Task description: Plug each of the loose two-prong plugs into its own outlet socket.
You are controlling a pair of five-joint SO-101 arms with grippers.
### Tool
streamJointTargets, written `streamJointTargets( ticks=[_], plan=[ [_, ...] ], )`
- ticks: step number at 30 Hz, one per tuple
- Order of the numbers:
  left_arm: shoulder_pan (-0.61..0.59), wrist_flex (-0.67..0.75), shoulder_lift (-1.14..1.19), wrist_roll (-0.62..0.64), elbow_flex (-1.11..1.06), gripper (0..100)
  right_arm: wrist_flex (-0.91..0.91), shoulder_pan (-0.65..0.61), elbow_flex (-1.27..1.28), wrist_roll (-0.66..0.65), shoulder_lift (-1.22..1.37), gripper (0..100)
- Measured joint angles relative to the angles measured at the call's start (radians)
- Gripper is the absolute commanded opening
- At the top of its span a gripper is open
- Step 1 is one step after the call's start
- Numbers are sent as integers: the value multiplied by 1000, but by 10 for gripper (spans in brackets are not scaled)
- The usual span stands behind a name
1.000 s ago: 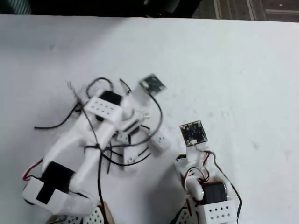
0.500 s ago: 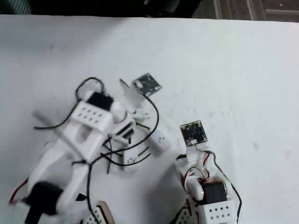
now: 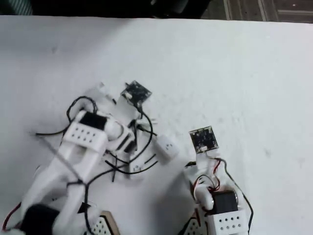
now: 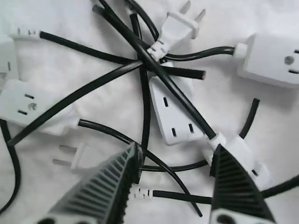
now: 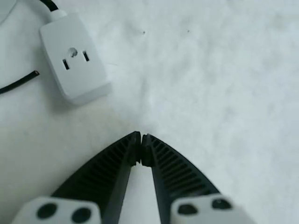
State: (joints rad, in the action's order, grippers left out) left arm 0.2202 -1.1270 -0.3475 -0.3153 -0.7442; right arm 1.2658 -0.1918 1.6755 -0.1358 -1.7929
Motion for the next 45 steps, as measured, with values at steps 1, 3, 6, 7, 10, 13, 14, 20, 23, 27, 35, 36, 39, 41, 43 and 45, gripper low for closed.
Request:
streamJointTargets(
  ticks=[1,3,6,7,10,13,14,20,23,27,35,36,39,41,43,45],
  plan=[
    [-2,0,54,5,28,255,0,6,0,0,0,19],
    [0,0,158,8,84,249,0,9,0,0,0,19],
    [0,0,304,8,167,221,0,6,2,0,0,19],
    [0,0,336,9,193,217,0,6,2,0,0,19],
    [0,-2,404,9,256,215,0,6,2,0,0,19],
    [-8,-25,411,8,295,216,0,6,2,0,0,19],
    [-20,-37,411,8,307,217,0,6,2,0,0,19],
    [-97,-78,411,9,333,218,0,46,2,0,0,19],
    [-86,-86,411,-5,333,218,0,54,2,0,0,19],
    [-46,-86,411,-12,328,218,0,58,2,0,0,19],
    [35,-83,411,-12,318,218,0,58,2,0,0,19],
    [35,-78,411,-12,308,218,0,58,2,0,0,19],
    [29,-32,411,-11,269,218,0,58,2,0,0,19],
    [21,-2,410,-11,244,218,0,58,2,0,0,19],
    [14,17,410,-11,232,218,0,58,2,0,0,19],
    [5,18,410,-11,227,218,0,58,2,0,0,19]
  ],
)
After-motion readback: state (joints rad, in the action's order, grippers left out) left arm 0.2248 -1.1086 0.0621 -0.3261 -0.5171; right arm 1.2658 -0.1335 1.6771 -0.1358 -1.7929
